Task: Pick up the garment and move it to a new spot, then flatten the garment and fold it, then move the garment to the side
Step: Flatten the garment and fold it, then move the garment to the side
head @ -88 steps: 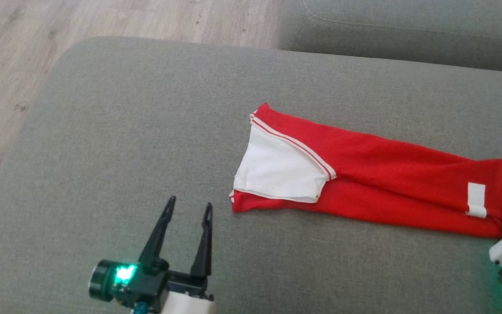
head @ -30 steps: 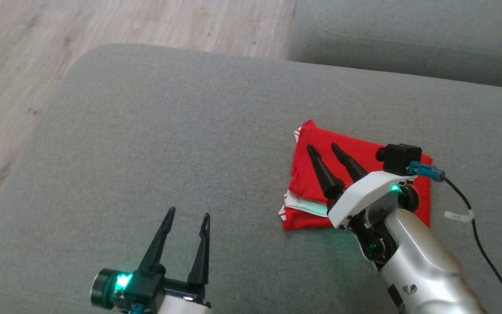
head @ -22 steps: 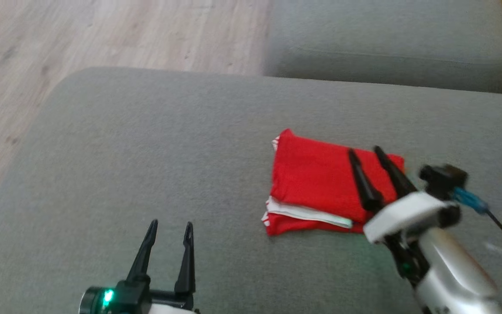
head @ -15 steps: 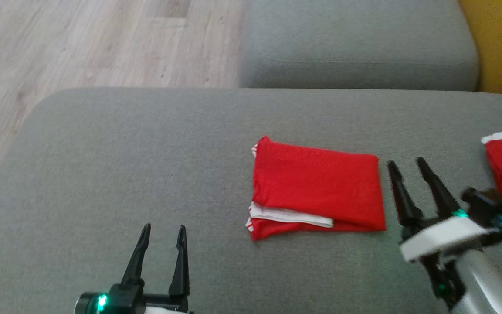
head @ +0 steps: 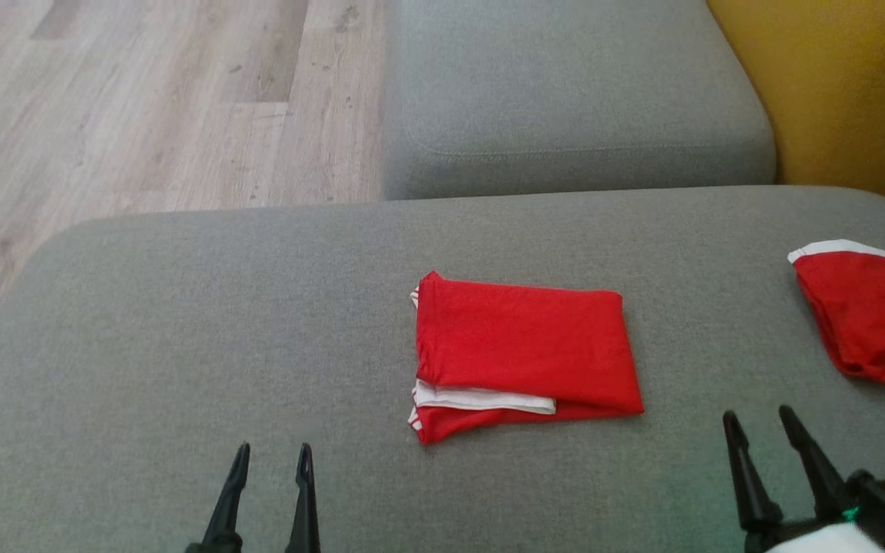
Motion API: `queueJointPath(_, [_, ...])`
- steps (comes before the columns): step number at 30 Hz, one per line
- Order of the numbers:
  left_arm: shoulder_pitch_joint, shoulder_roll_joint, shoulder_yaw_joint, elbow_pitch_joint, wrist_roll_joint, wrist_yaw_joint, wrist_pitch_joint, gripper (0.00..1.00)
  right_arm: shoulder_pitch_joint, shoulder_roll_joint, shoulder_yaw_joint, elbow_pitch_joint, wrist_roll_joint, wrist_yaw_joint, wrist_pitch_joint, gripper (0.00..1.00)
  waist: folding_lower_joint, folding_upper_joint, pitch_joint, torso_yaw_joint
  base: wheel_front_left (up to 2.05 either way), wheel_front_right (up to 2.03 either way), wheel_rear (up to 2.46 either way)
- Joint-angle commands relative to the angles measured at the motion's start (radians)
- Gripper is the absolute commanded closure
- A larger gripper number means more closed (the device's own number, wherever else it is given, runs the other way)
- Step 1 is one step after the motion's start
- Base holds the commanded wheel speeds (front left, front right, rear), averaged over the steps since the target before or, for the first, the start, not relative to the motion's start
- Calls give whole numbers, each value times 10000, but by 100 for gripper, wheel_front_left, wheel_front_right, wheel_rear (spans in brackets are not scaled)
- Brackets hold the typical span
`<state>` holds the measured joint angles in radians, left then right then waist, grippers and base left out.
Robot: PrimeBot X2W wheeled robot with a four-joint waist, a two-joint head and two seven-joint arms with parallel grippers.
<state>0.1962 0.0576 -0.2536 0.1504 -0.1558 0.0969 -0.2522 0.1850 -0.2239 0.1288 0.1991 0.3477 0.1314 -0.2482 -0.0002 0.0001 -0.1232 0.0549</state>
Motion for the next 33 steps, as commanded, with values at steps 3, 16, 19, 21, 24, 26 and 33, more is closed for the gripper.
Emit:
queueJointPath(3, [-257, -73, 427, -245, 106, 38, -95, 0, -102, -54, 194, -364, -207, -7, -134, 0, 2, -1, -91, 7, 0, 0, 0])
queueJointPath(16, [-155, -73, 503, -203, 86, 87, -95, 0, 3, 302, 146, -337, -602, -7, -135, 0, 2, -1, -165, -8, 0, 0, 0])
queueJointPath(19, [-171, -73, 513, -181, 91, 87, -95, 0, 6, 378, 93, -318, -695, -7, -135, 0, 2, -1, -180, 21, 0, 0, 0])
queueJointPath(21, [-194, -73, 523, -164, 109, 96, -95, 0, -18, 425, 56, -296, -766, -7, -135, 0, 2, -1, -185, 25, 0, 0, 0])
queueJointPath(24, [-211, -73, 524, -157, 133, 100, -95, 0, -49, 443, 53, -282, -836, -7, -135, 0, 2, -1, -185, 17, 0, 0, 0])
queueJointPath(26, [-213, -74, 536, -160, 144, 109, -95, 0, -68, 459, 41, -285, -867, -7, -135, 0, 2, -1, -179, 1, 0, 0, 0])
queueJointPath(33, [-293, -74, 517, -218, 228, 109, -95, 0, -151, 507, -49, -290, -903, -7, -135, 0, 2, -1, -29, 21, 0, 0, 0])
